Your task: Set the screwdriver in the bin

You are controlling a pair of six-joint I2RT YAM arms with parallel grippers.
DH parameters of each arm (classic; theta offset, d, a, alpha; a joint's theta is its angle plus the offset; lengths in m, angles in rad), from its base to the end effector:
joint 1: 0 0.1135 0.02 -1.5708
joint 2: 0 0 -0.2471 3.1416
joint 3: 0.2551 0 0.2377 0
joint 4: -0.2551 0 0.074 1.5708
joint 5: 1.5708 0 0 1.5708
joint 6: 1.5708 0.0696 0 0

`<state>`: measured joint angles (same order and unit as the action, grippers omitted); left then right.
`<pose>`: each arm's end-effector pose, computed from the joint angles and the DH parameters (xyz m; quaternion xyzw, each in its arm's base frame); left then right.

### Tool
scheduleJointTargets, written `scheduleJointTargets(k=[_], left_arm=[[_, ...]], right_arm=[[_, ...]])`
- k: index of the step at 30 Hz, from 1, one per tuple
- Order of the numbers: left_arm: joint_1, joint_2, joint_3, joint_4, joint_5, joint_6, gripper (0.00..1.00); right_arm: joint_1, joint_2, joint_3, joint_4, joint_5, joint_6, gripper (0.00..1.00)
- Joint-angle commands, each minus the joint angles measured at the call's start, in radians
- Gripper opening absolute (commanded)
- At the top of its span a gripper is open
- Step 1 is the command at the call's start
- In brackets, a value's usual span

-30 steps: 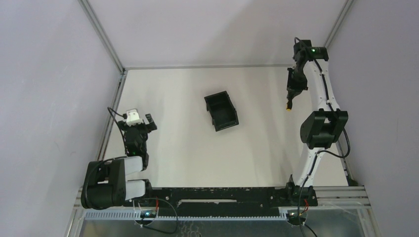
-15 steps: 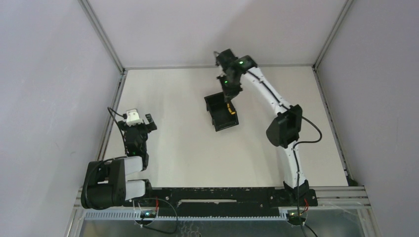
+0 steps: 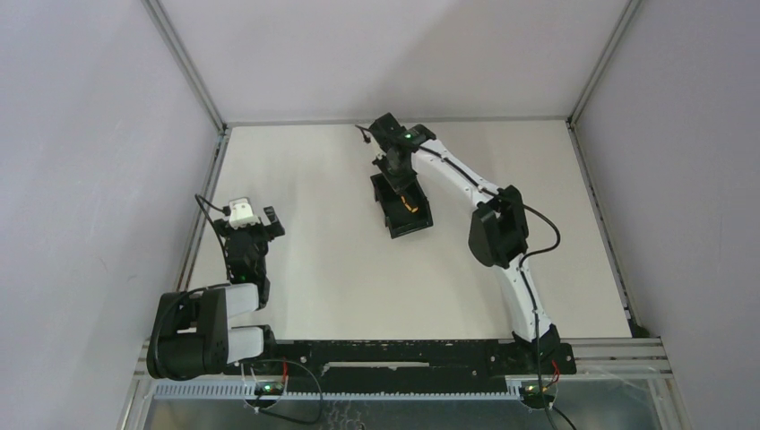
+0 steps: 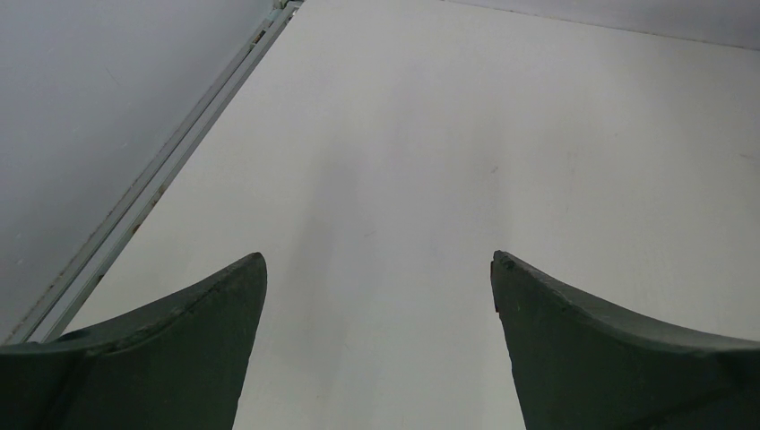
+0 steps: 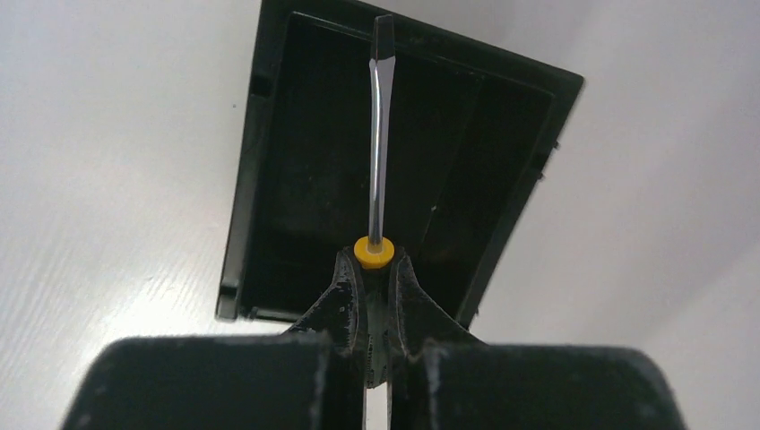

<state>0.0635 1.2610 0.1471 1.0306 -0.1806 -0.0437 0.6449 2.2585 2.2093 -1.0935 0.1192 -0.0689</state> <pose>0.2407 0.0278 0.1570 -0.1002 0.7286 0.0730 0.6736 0.3797 0.2753 0.2228 -0.3289 0.9184 0.0044 0.2198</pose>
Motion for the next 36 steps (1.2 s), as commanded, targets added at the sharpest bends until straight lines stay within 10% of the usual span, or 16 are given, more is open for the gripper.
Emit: scheduleJointTargets(k=[1, 5, 14, 24, 25, 26, 27, 36], left_arm=[[-0.005, -0.002, 0.043, 0.032, -0.003, 0.017, 1.0], [-0.005, -0.002, 0.044, 0.032, -0.002, 0.016, 1.0], [-0.005, -0.002, 0.043, 0.032, -0.003, 0.017, 1.0], [-0.004, -0.002, 0.044, 0.032, -0.003, 0.016, 1.0], [-0.005, -0.002, 0.044, 0.032, -0.003, 0.017, 1.0], [-0.004, -0.002, 0.043, 0.032, -0.003, 0.017, 1.0], [-0.005, -0.002, 0.044, 0.032, -0.003, 0.016, 1.0], [-0.005, -0.002, 0.044, 0.032, -0.002, 0.016, 1.0]], right_arm=[[0.013, 0.057, -0.025, 0.081, 0.022, -0.057, 0.0], [0.018, 0.069, -0.073, 0.112, 0.018, -0.053, 0.0], [0.023, 0.025, -0.083, 0.124, 0.042, 0.001, 0.38], [0.017, -0.248, -0.14, 0.147, 0.083, 0.064, 0.47], [0.016, -0.289, -0.168, 0.156, 0.083, 0.064, 0.58], [0.014, -0.33, -0.197, 0.178, 0.08, 0.064, 0.92], [0.013, -0.376, -0.233, 0.196, 0.072, 0.064, 0.99], [-0.04, -0.788, -0.726, 0.462, -0.025, 0.117, 1.0]])
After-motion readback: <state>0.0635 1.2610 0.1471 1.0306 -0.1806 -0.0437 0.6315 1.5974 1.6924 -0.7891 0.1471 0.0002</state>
